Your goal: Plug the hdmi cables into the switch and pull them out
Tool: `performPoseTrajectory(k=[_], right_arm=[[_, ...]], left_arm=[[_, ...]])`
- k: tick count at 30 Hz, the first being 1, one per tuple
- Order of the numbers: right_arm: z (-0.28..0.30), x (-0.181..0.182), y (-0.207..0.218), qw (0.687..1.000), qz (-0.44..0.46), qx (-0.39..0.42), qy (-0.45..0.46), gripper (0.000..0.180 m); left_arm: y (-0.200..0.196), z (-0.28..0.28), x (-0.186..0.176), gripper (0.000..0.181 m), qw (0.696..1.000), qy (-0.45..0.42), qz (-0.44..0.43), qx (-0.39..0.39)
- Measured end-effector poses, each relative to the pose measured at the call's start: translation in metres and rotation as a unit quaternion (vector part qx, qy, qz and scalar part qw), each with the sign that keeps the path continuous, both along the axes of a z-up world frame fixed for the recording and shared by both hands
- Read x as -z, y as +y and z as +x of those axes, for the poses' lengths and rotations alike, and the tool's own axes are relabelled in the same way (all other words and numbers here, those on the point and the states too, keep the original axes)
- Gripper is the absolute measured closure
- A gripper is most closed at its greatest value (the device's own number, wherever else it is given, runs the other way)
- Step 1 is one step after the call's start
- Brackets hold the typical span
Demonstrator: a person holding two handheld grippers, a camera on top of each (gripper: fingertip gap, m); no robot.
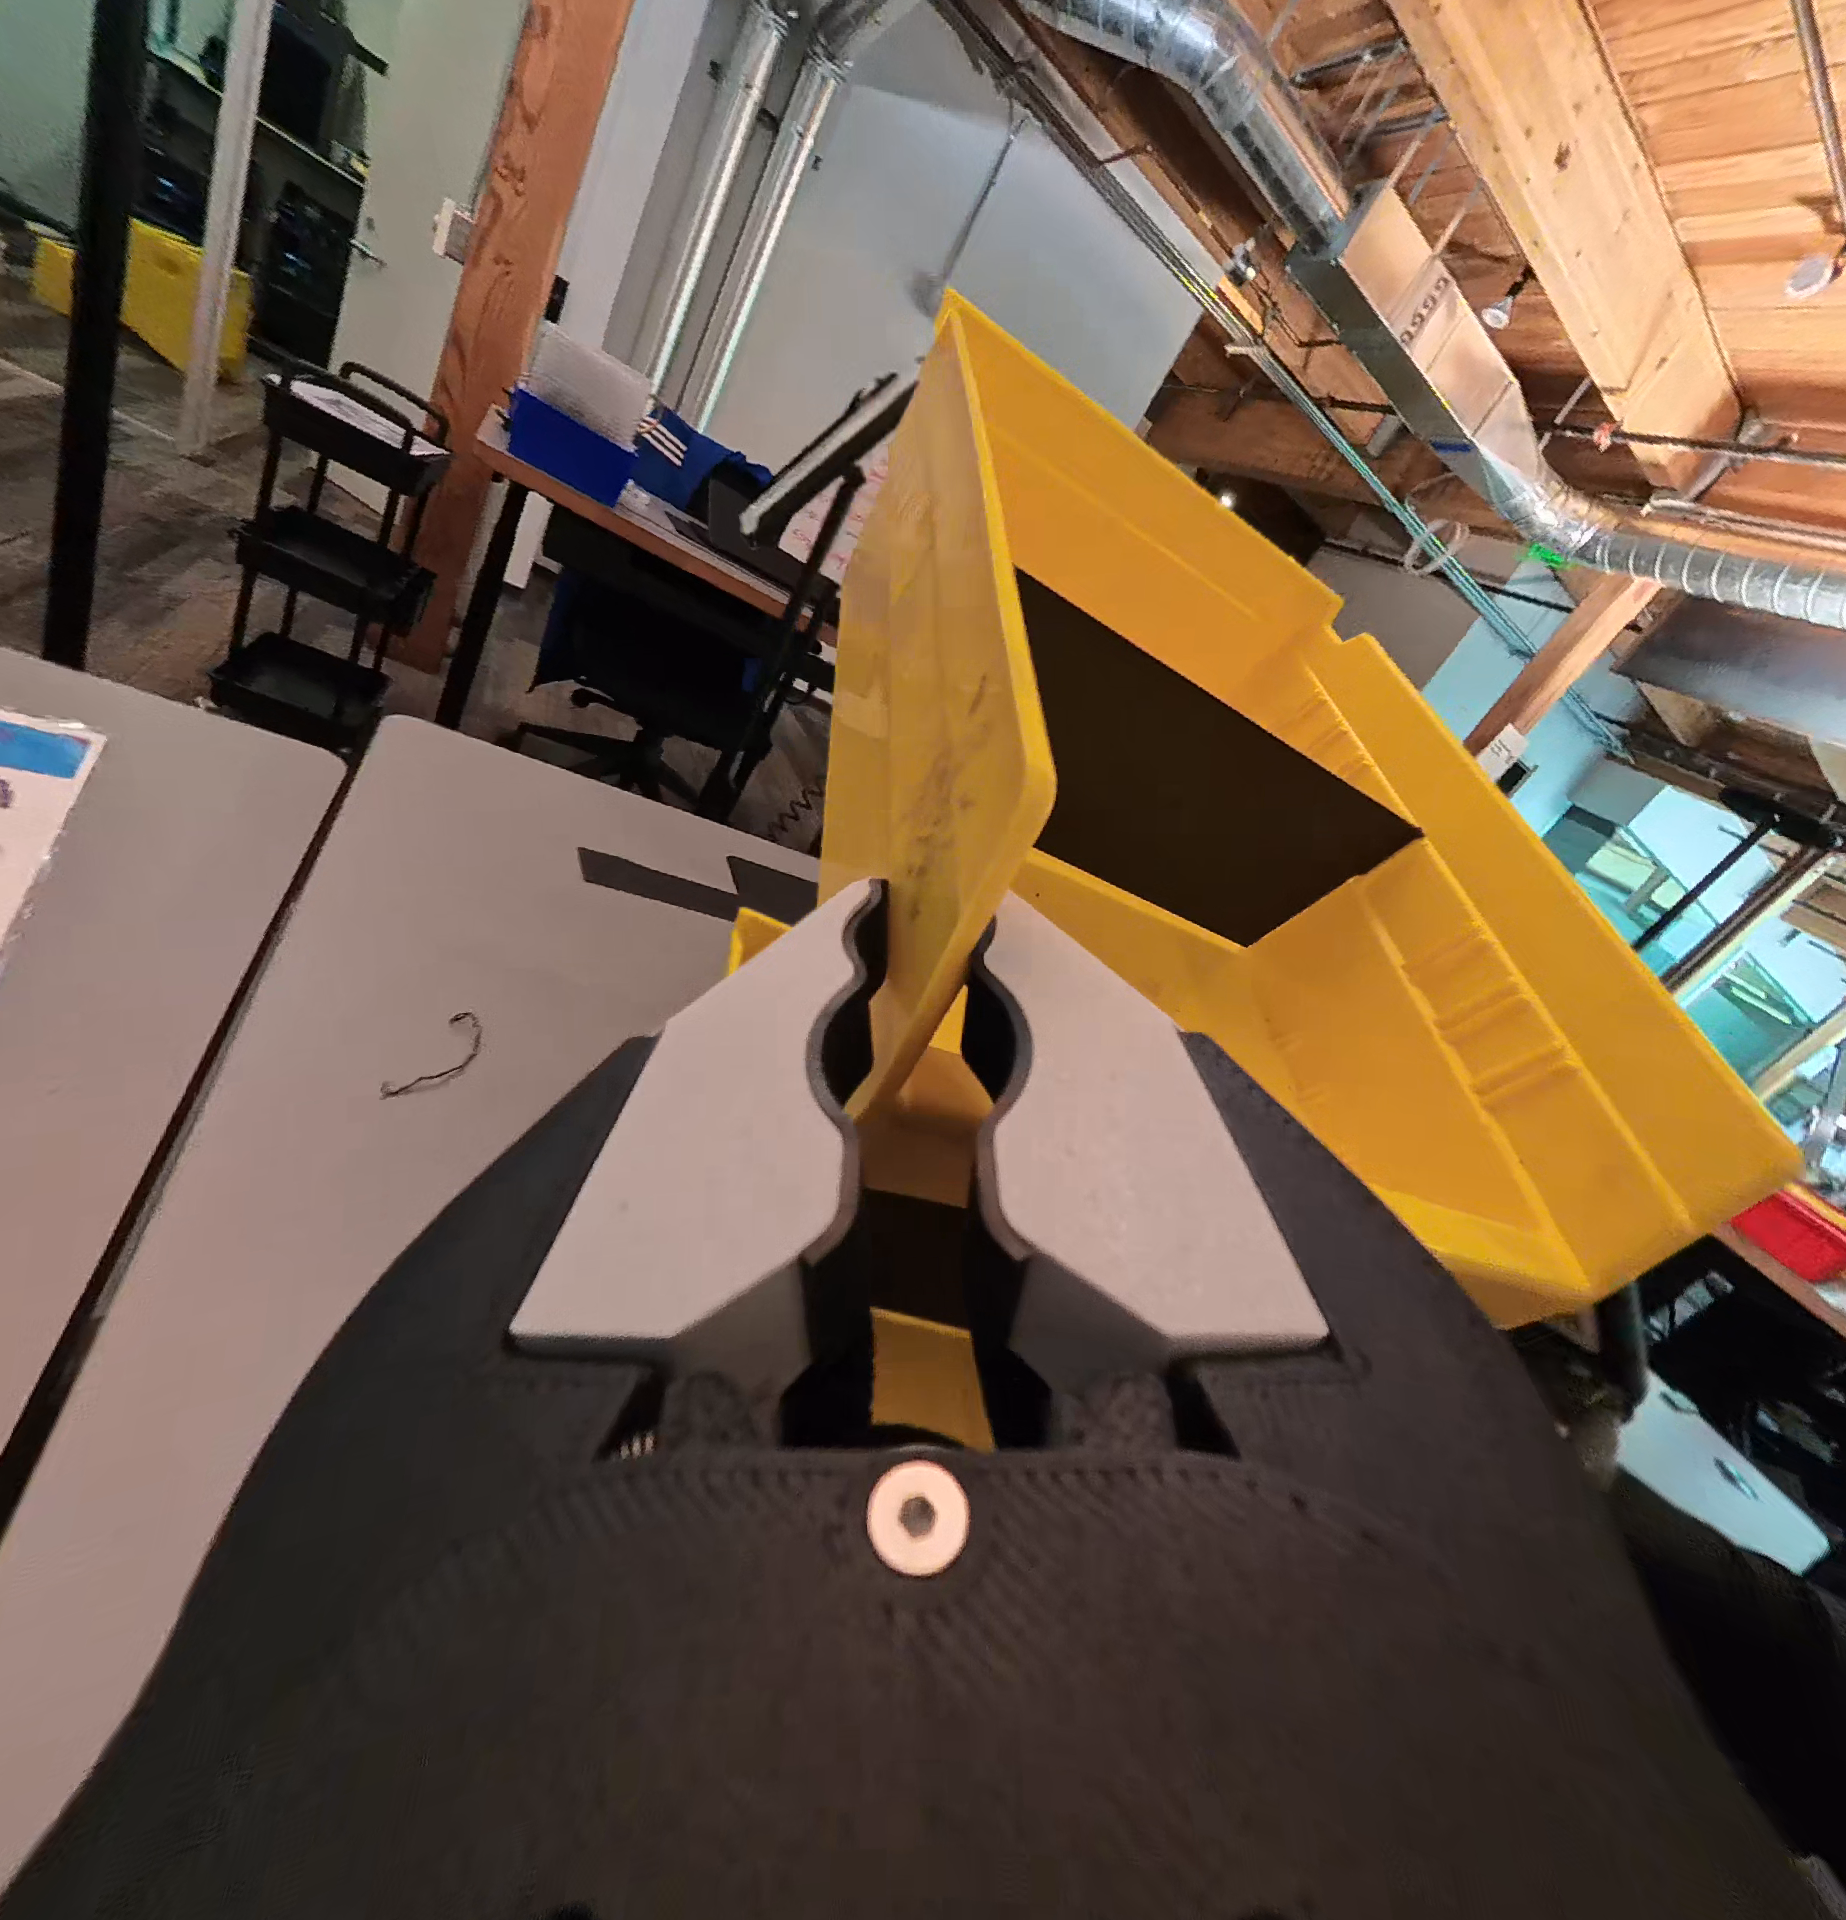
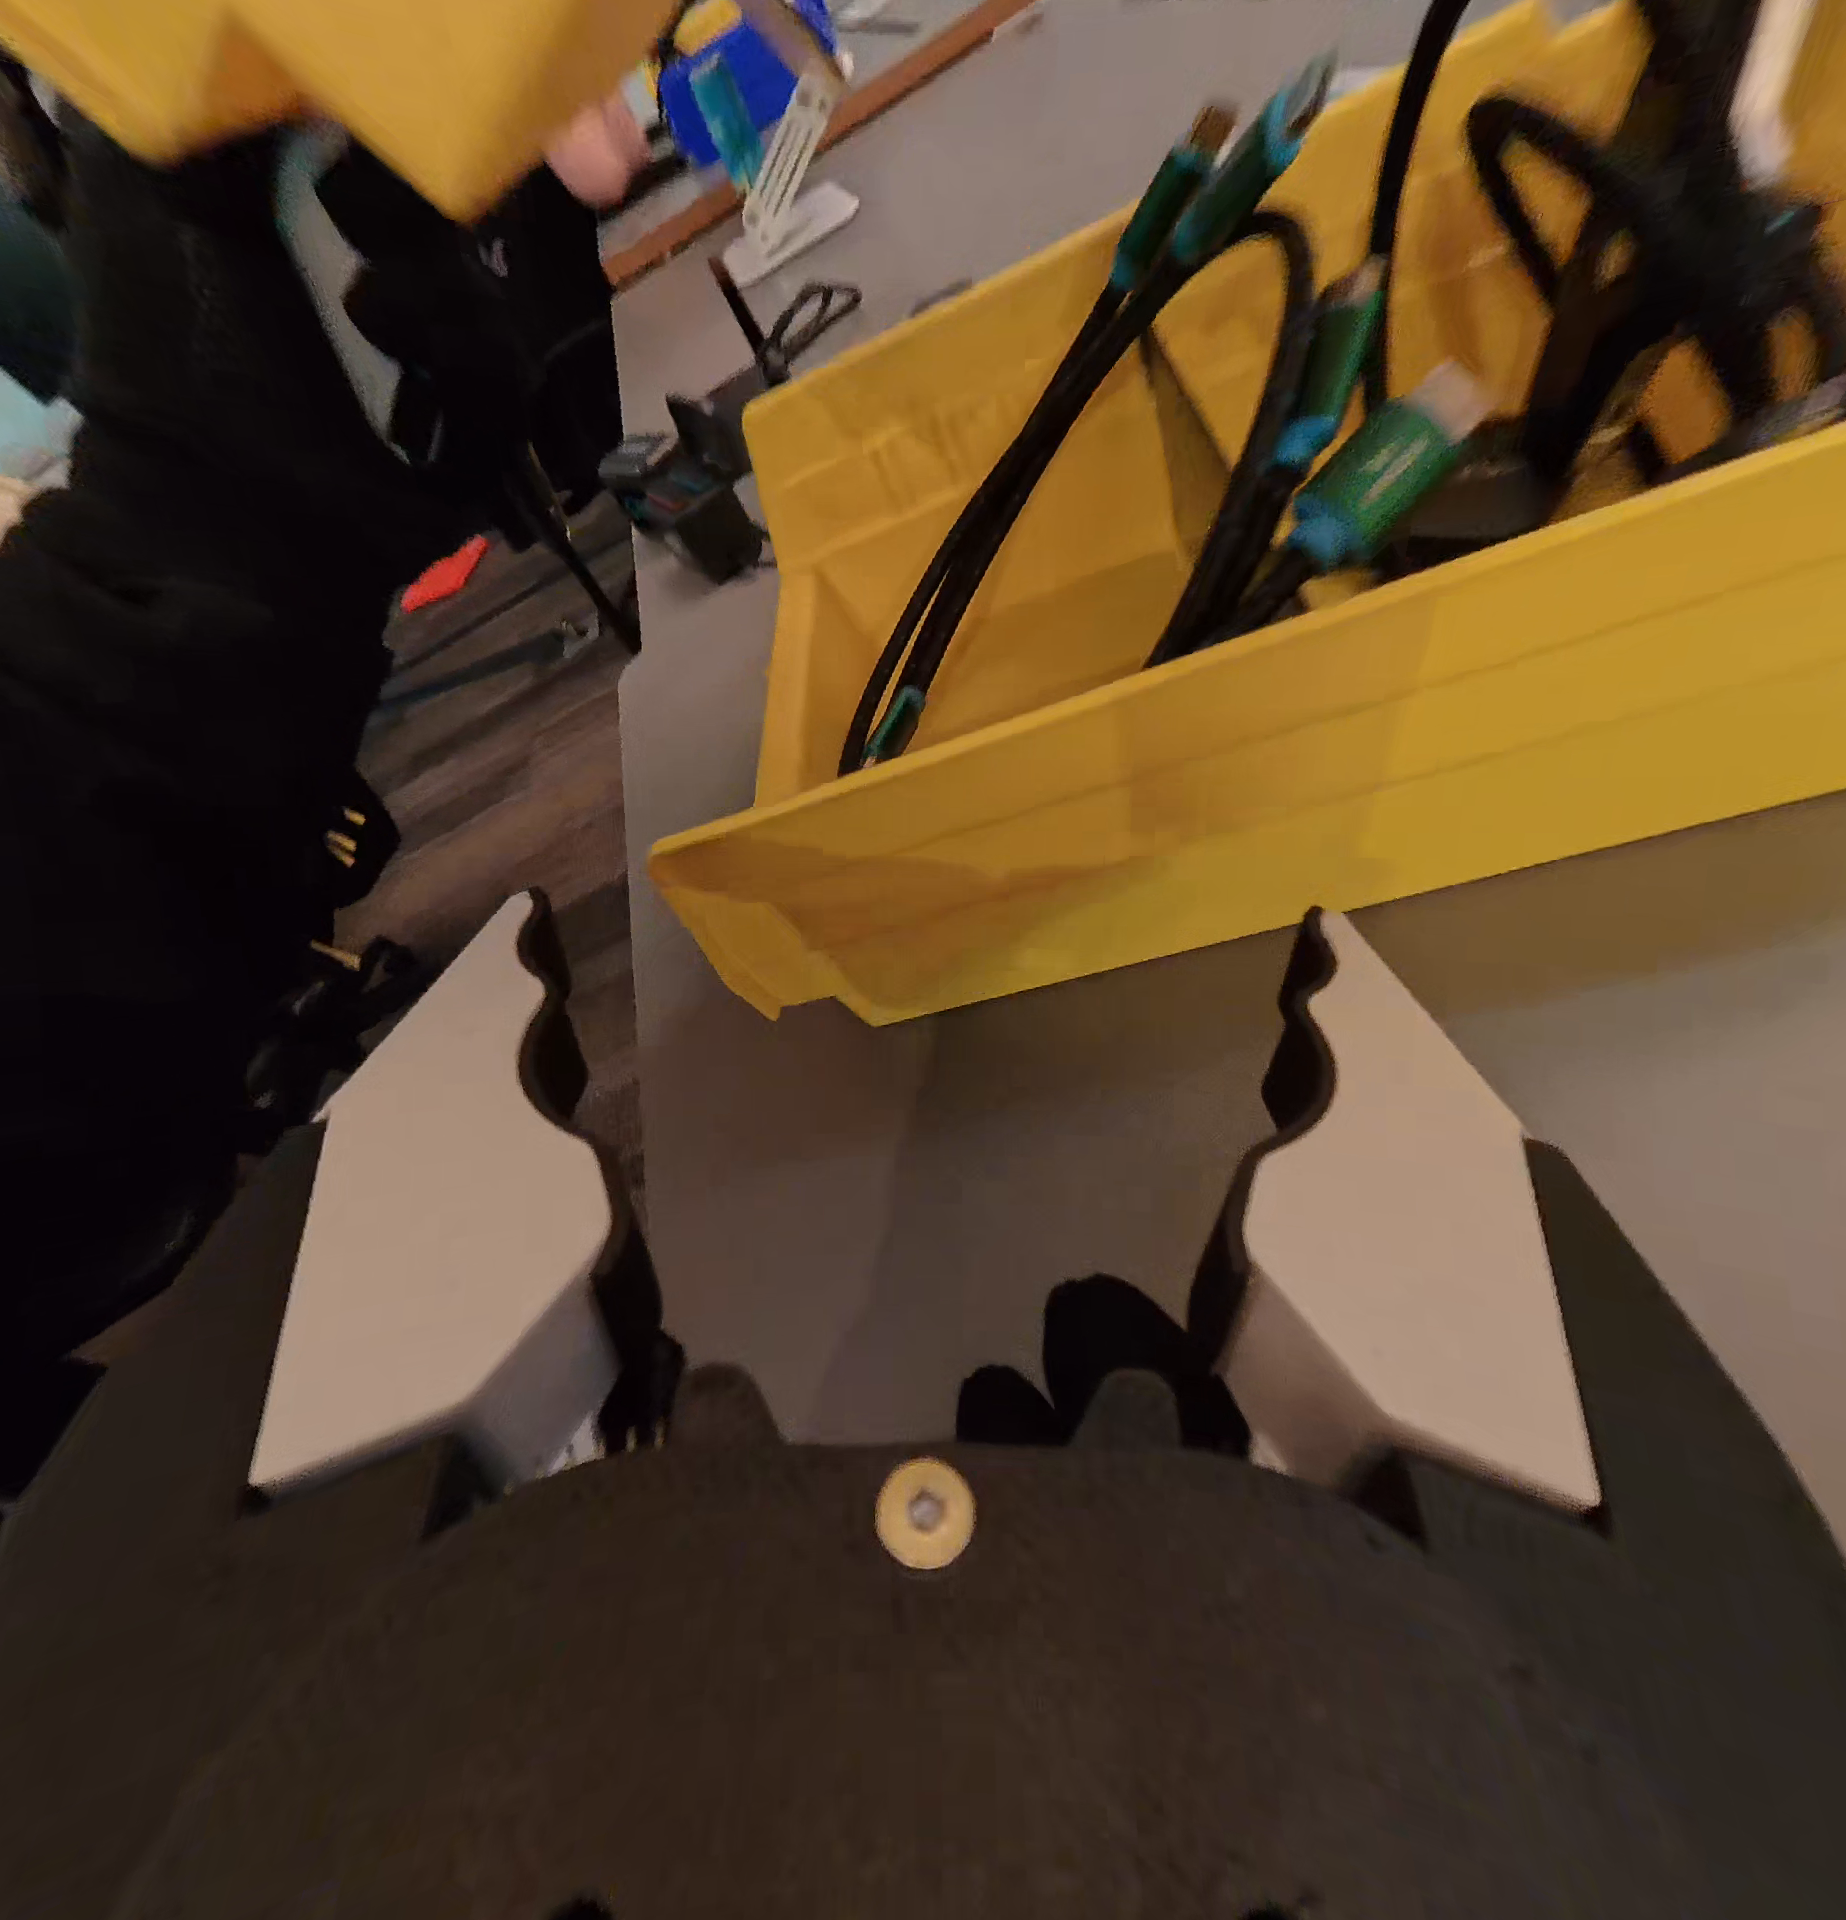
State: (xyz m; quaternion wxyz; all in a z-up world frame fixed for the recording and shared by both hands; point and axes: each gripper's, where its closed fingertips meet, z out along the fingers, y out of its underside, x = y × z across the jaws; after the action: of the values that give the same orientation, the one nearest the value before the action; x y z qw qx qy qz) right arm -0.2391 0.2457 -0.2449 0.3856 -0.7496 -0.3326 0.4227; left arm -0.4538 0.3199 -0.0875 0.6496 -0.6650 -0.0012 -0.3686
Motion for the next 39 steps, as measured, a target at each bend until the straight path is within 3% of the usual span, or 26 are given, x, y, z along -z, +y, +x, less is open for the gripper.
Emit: performPoseTrajectory(k=[8, 15, 22, 25, 32, 39], right_arm=[[0.116, -0.093, 0.001, 0.986, 0.114, 0.092, 0.085, 0.051], [0.26, -0.147, -0.023, 0.949, 0.146, 0.2, 0.193, 0.05], [0.343, -0.149, -0.051, 0.915, 0.157, 0.31, 0.205, 0.033], [0.38, -0.135, -0.058, 0.901, 0.155, 0.358, 0.188, 0.029], [0.438, -0.101, -0.073, 0.89, 0.14, 0.41, 0.14, 0.031], [0.462, -0.089, -0.069, 0.893, 0.151, 0.42, 0.051, 0.036]], left_arm=[[0.002, 0.115, -0.007, 0.172, 0.994, 0.06, -0.004, 0.089], [-0.012, 0.261, 0.014, 0.172, 0.97, 0.185, -0.03, 0.152], [-0.035, 0.423, 0.066, 0.173, 0.938, 0.201, -0.054, 0.277], [-0.041, 0.468, 0.085, 0.171, 0.934, 0.191, -0.067, 0.294], [-0.065, 0.533, 0.123, 0.166, 0.92, 0.163, -0.104, 0.342], [-0.086, 0.559, 0.155, 0.163, 0.906, 0.155, -0.136, 0.369]])
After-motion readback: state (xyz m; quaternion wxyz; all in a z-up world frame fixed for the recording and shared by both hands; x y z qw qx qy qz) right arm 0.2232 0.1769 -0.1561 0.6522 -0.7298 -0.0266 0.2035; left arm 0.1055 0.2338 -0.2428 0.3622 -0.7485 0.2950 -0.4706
